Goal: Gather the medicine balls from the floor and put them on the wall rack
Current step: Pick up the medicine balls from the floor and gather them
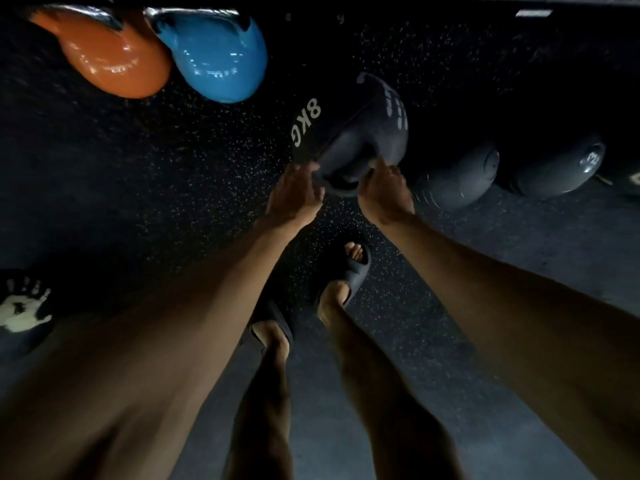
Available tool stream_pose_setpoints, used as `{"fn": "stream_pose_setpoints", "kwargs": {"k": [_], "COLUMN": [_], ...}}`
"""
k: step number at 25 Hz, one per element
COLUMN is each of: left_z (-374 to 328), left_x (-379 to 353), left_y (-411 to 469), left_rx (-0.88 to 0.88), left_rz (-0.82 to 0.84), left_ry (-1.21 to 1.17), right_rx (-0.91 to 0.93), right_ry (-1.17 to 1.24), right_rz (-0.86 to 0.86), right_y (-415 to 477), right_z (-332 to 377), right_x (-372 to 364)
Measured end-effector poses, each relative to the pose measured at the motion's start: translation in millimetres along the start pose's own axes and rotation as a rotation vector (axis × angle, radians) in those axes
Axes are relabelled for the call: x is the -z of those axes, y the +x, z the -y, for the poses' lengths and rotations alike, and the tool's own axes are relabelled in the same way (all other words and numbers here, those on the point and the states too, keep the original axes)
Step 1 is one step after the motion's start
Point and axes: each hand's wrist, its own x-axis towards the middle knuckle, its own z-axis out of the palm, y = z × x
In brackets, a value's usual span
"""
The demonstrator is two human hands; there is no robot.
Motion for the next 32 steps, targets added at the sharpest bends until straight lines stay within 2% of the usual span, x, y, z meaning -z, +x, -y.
{"fn": "stream_pose_setpoints", "kwargs": {"k": [4,7,11,15,22,28,32], "left_z": [-7,-11,-2,22,95,153,208], "left_x": [68,113,148,165,123,60,-1], "left_y": [-95,-182,-296,-414,-593,-715,-759], "left_rx": [0.252,0.369,0.442,0.591,0.704,0.767,0.820], "left_rz": [-0.011,-0.033,-0.099,-0.255,-0.522,-0.622,-0.675], "left_ry": [-0.017,-0.104,-0.231,-0.452,-0.652,-0.825,-1.020], "right_rx": [0.144,0.273,0.380,0.530,0.720,0.879,0.914], "right_ry": [-0.181,-0.238,-0.323,-0.475,-0.777,-0.945,-0.989], "right_rz": [0.251,0.361,0.447,0.520,0.578,0.598,0.638], "right_y": [-78,-148,-235,-328,-477,-591,-644], "right_z": [51,97,148,194,233,236,235], "right_x": [28,48,70,70,7,-74,-122]}}
